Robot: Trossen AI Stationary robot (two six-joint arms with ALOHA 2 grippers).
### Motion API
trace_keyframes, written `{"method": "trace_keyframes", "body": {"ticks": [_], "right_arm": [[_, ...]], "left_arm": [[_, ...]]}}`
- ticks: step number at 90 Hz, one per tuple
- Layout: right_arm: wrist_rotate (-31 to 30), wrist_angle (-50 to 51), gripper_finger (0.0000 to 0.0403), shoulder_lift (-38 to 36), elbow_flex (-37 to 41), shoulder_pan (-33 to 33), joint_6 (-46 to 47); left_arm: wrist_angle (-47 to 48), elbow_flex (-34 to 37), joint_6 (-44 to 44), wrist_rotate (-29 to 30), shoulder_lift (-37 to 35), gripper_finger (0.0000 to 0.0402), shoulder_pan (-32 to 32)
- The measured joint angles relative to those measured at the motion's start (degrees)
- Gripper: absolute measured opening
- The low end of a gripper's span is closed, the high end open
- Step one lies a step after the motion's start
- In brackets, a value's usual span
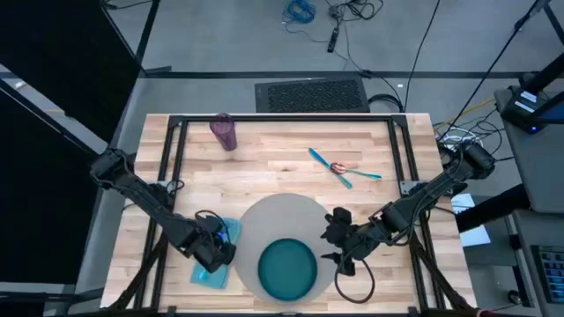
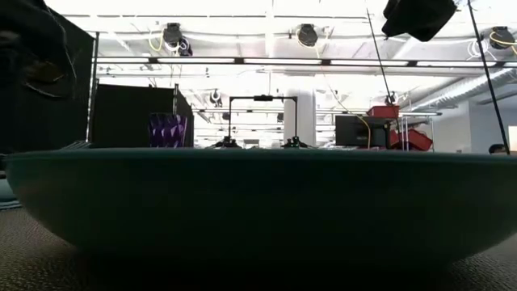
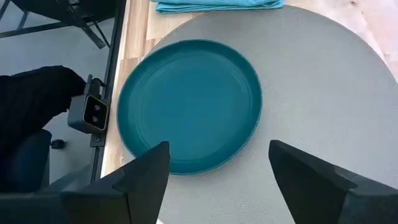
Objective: Set table place
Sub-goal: Put the blue fork on top of the blue table napkin
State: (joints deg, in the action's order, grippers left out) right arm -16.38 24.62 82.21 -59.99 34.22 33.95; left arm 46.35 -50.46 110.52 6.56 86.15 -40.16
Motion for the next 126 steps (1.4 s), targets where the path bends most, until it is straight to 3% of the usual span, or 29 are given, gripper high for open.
{"method": "trace_keyframes", "body": {"ticks": [20,104,126], "right_arm": [[0.2,0.4,0.0258,0.0,0.0,1.0,-0.6],[0.0,-0.9,0.0258,0.0,0.0,2.3,0.4],[0.2,-0.8,0.0258,0.0,0.0,2.3,0.1]], "left_arm": [[-0.1,0.1,6.1,1.2,0.5,0.0,-0.5],[-3.1,1.0,2.7,0.7,6.0,0.0001,-0.5],[-0.3,1.0,3.0,1.3,6.0,0.0039,-0.4]]}}
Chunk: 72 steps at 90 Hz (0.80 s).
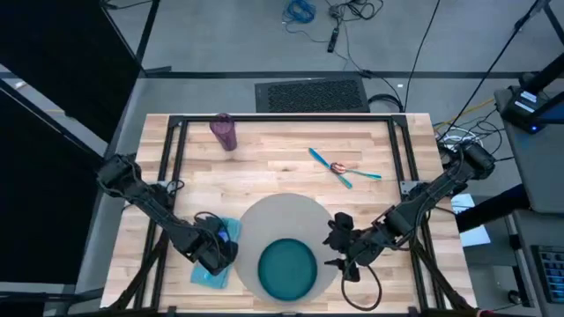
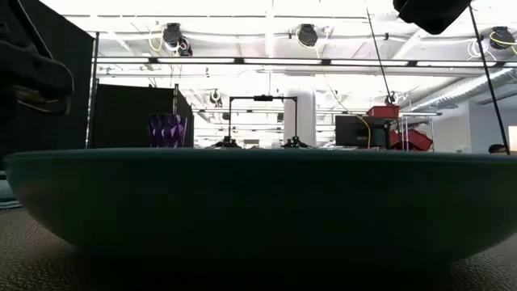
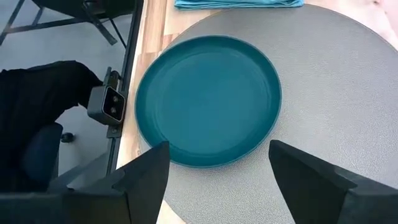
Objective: Set table place
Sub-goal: Put the blue fork on top of the blue table napkin, then adjust the blue table napkin
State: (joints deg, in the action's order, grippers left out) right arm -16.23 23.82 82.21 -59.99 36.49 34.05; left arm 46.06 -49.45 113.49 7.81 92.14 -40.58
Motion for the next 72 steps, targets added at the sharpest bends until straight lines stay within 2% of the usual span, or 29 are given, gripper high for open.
{"method": "trace_keyframes", "body": {"ticks": [14,44,59,72], "right_arm": [[0.0,0.0,0.0258,0.0,0.0,0.0,-0.2],[0.0,0.0,0.0258,0.0,0.0,0.0,-0.2],[0.0,0.0,0.0258,0.0,0.0,0.0,-0.2],[-0.1,0.1,0.0258,0.0,0.0,0.0,-1.5]], "left_arm": [[-0.3,0.0,0.0,-0.1,0.0,0.006,0.1],[3.1,-2.4,-3.8,-0.1,0.0,0.0064,0.5],[8.8,-6.6,-9.3,0.6,0.0,0.0064,2.1],[10.7,-11.6,-19.1,0.6,-0.4,0.0064,3.8]]}}
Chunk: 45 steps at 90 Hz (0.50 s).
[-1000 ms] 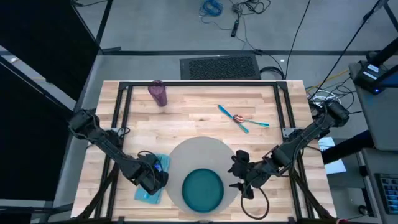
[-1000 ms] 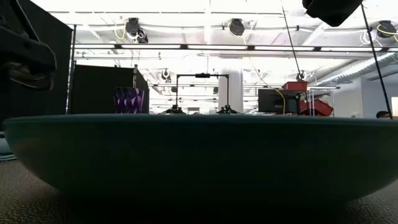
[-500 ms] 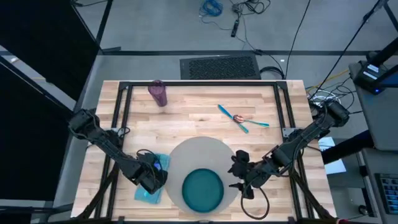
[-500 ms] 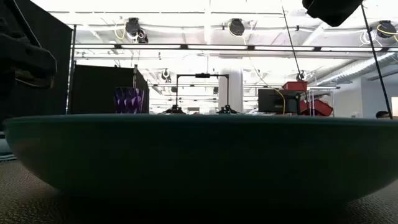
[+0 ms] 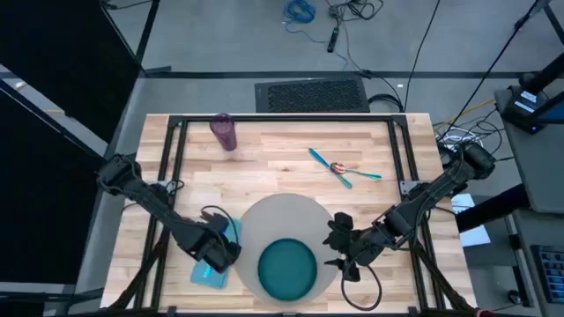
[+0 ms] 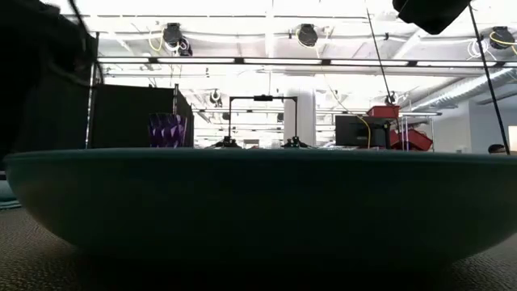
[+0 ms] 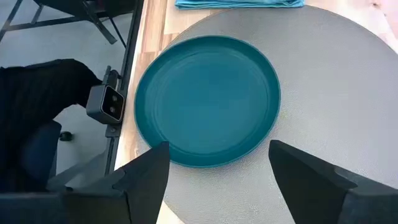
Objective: Set table place
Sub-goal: Adjust the blue table napkin
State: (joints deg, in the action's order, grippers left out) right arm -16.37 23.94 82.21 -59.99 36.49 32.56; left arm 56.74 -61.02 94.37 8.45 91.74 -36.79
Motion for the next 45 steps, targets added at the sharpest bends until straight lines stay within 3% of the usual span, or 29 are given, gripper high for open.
{"method": "trace_keyframes", "body": {"ticks": [16,29,45], "right_arm": [[0.0,1.3,0.0258,0.0,0.0,0.0,-2.2],[0.0,-1.1,0.0258,0.0,0.0,0.0,-1.0],[-0.1,-5.0,0.0258,0.4,0.0,0.0,-4.2]], "left_arm": [[-3.4,-6.1,-24.6,0.8,-0.1,0.0064,0.7],[-9.0,-6.2,-27.3,5.8,0.1,0.0064,0.5],[-8.3,-6.2,-36.8,17.6,1.0,0.0064,0.0]]}}
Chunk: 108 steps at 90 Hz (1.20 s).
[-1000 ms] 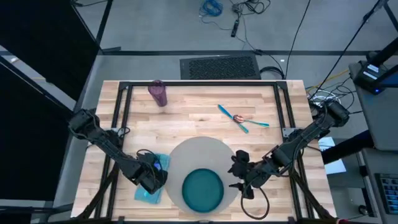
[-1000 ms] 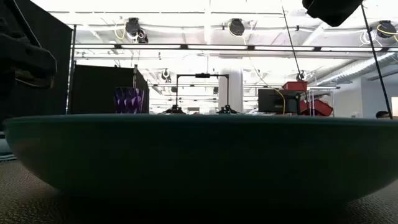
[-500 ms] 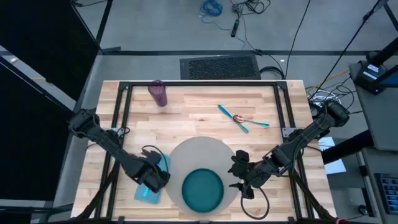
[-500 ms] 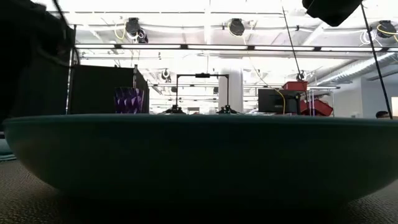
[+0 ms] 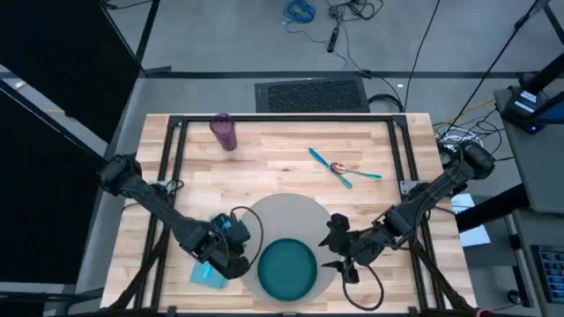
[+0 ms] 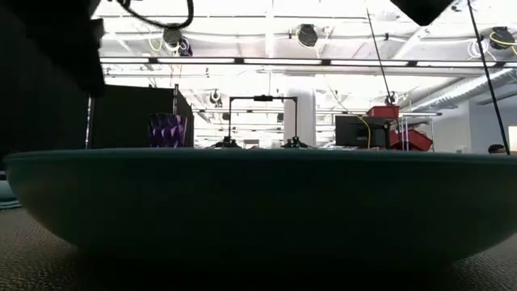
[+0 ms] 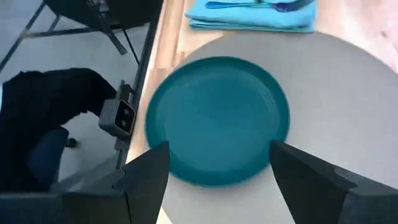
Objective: Set table place
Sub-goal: Adjust the blue table napkin
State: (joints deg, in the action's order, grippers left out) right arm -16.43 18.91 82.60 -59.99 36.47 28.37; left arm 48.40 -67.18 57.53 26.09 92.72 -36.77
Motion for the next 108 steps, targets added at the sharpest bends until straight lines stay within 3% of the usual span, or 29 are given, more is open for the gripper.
{"method": "trace_keyframes", "body": {"ticks": [13,24,30,39,51,56,61,69,78,93,108], "right_arm": [[-1.5,-5.1,0.0258,1.8,0.0,-0.3,0.3],[-19.0,-9.6,0.0258,1.7,-0.2,-3.4,-7.9],[-23.1,-8.8,0.0258,1.7,-0.2,-5.9,-16.2],[-19.0,-8.4,0.0258,1.4,-0.4,-12.2,-25.6],[-2.9,-4.1,0.0258,1.2,-1.6,-26.1,-29.2],[5.1,-1.5,0.0258,1.3,-1.6,-32.6,-29.8],[10.4,1.1,0.0258,1.3,-1.6,-39.0,-31.9],[11.4,5.0,0.0258,1.2,-1.6,-48.5,-35.3],[12.6,12.3,0.0258,0.2,-1.7,-57.5,-35.5],[18.8,28.4,0.0258,-1.0,-1.7,-68.1,-31.1],[20.0,32.6,0.0258,-1.1,0.2,-68.4,-27.2]], "left_arm": [[-0.3,0.0,-9.4,15.1,-1.1,0.0064,0.5],[-0.5,0.0,-16.4,24.9,-2.8,0.0064,3.1],[0.0,0.0,-20.2,29.3,-4.0,0.0063,5.1],[0.4,0.0,-27.6,32.0,-7.2,0.0063,8.9],[-1.7,0.9,-37.3,32.2,-12.1,0.0063,15.7],[-5.9,2.6,-42.8,29.9,-14.4,0.0063,19.4],[-13.1,5.5,-49.9,23.9,-17.4,0.0063,23.2],[-28.8,11.5,-62.7,9.8,-21.9,0.0063,30.5],[-40.0,16.8,-67.6,-1.3,-26.4,0.0063,39.4],[-45.2,20.6,-65.0,-8.4,-30.2,0.0063,50.9],[-45.1,23.6,-64.3,-11.6,-28.9,0.0063,53.6]]}}
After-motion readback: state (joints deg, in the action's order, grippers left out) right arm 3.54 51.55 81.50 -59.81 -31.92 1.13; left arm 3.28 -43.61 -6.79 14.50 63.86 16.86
